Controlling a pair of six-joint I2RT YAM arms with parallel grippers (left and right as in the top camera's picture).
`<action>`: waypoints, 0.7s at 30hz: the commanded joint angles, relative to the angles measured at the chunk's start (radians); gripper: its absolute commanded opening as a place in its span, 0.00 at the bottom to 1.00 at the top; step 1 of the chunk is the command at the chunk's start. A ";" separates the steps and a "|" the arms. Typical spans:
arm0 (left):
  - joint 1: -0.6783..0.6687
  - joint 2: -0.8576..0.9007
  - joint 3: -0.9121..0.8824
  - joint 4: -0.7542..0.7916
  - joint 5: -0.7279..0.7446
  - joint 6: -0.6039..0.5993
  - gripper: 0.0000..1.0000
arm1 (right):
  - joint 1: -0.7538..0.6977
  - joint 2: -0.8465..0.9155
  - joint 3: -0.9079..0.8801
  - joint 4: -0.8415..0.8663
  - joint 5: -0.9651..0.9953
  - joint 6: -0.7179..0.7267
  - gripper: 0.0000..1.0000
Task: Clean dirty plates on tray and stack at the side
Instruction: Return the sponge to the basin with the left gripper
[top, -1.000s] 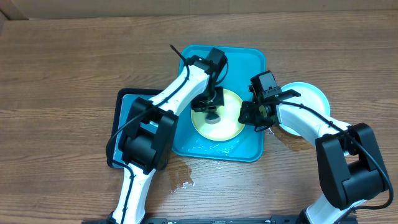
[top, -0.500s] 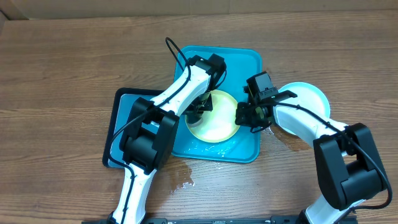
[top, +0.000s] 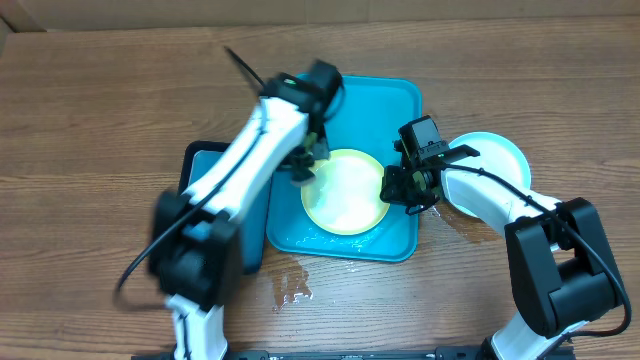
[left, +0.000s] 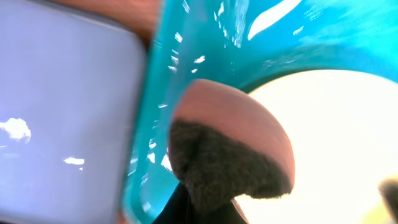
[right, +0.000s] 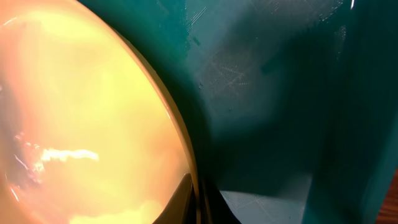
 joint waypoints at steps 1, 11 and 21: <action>0.044 -0.146 0.000 -0.050 -0.006 0.090 0.04 | -0.012 0.016 -0.014 -0.008 0.068 -0.011 0.04; 0.219 -0.185 -0.194 -0.122 -0.186 0.092 0.04 | -0.012 0.016 -0.014 -0.015 0.067 -0.011 0.04; 0.325 -0.192 -0.468 0.141 0.075 0.183 0.51 | -0.012 0.015 -0.010 -0.069 0.058 -0.016 0.04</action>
